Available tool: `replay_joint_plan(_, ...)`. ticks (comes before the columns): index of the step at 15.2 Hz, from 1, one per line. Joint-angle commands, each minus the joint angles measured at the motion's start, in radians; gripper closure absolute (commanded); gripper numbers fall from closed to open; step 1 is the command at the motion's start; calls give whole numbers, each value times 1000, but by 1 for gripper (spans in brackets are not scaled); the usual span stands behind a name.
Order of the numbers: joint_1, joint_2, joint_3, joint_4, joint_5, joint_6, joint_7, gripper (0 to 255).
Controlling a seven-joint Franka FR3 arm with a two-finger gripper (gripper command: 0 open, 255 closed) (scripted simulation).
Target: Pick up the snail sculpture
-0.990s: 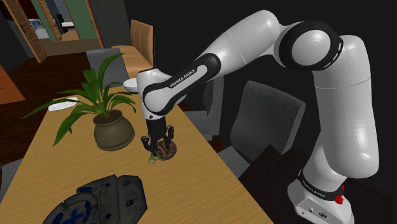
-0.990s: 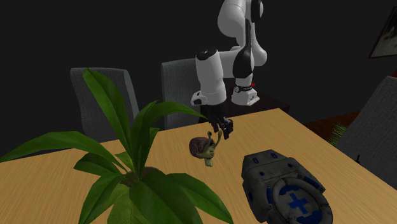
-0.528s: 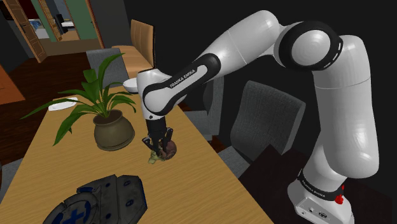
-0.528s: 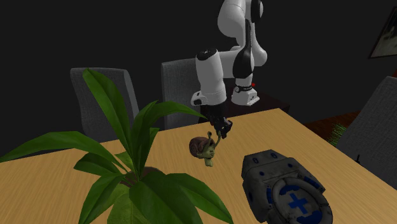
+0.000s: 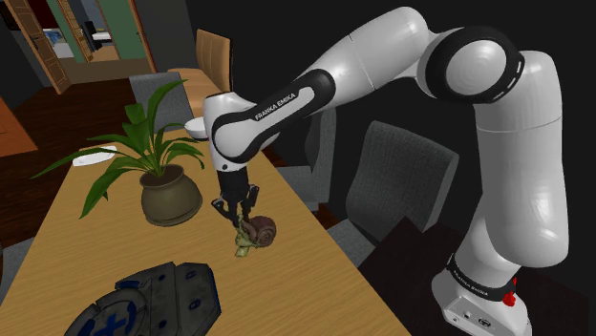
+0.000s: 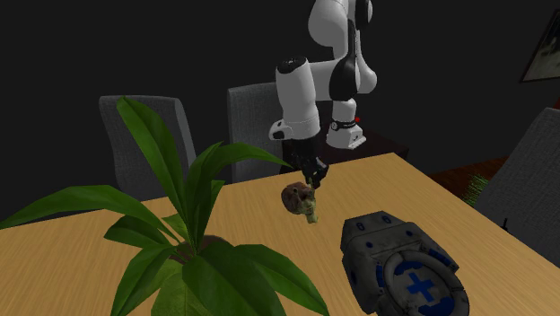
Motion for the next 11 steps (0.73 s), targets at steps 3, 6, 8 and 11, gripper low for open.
replay_joint_plan(3,-3,-24,3,23,6,-45,3,255)
replay_joint_plan(6,-5,-40,6,42,10,-79,5,255)
replay_joint_plan(8,-6,-50,7,56,12,-102,7,255)
replay_joint_plan(11,-6,-55,8,64,13,-116,8,255)
